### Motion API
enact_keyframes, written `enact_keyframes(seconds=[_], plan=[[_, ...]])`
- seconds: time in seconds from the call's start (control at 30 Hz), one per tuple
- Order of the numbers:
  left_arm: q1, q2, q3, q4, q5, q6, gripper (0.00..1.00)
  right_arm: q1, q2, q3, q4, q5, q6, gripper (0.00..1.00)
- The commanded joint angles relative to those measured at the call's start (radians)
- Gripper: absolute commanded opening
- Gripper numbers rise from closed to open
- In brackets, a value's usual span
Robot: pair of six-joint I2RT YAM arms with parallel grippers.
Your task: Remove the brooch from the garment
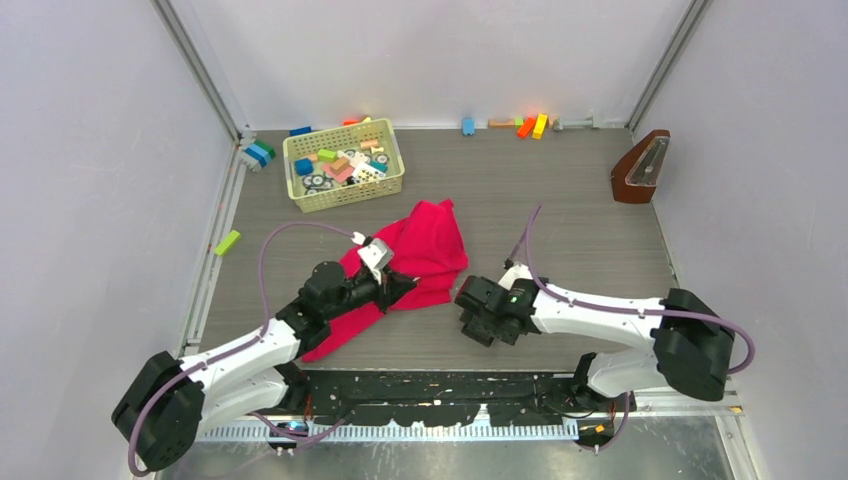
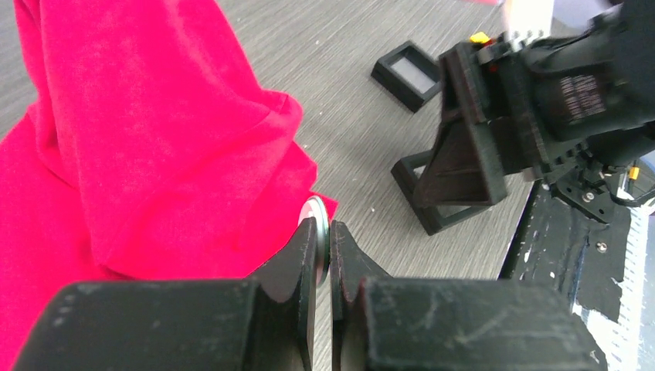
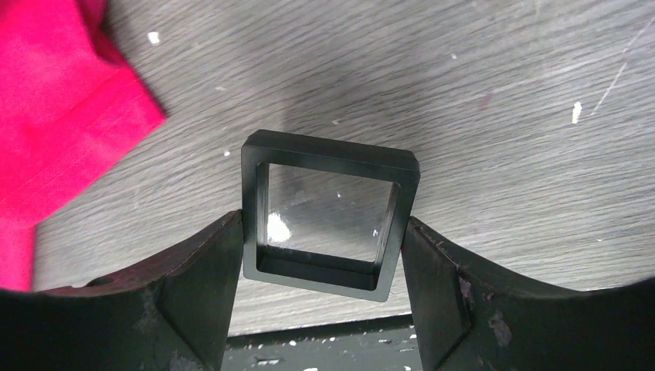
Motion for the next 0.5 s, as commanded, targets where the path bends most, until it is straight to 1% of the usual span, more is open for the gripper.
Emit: enact_keyframes(seconds=[0.0, 0.1, 0.23, 0.3, 0.4, 0.47], plan=[[-0.002, 0.048, 0.078, -0.028, -0.078, -0.035, 0.0, 0.006, -0.087, 0.008, 0.069, 0.012, -0.082, 0.67], [-0.002, 0.1, 0.114, -0.085, -0.128, -0.062, 0.0, 0.006, -0.134, -0.019, 0.131, -0.002, -0.138, 0.64], [0.019, 0.164, 0.165, -0.169, -0.138, -0.095, 0.0, 0.005, -0.167, -0.048, 0.185, -0.022, -0.169, 0.61], [0.056, 0.192, 0.179, -0.192, -0.087, -0.126, 0.0, 0.005, -0.177, -0.053, 0.19, -0.022, -0.174, 0.61], [0.14, 0.228, 0.17, -0.153, 0.061, -0.197, 0.0, 0.005, -0.187, -0.052, 0.19, -0.022, -0.191, 0.6], [0.194, 0.262, 0.171, -0.142, 0.13, -0.23, 0.0, 0.005, -0.196, -0.051, 0.191, -0.02, -0.202, 0.59]])
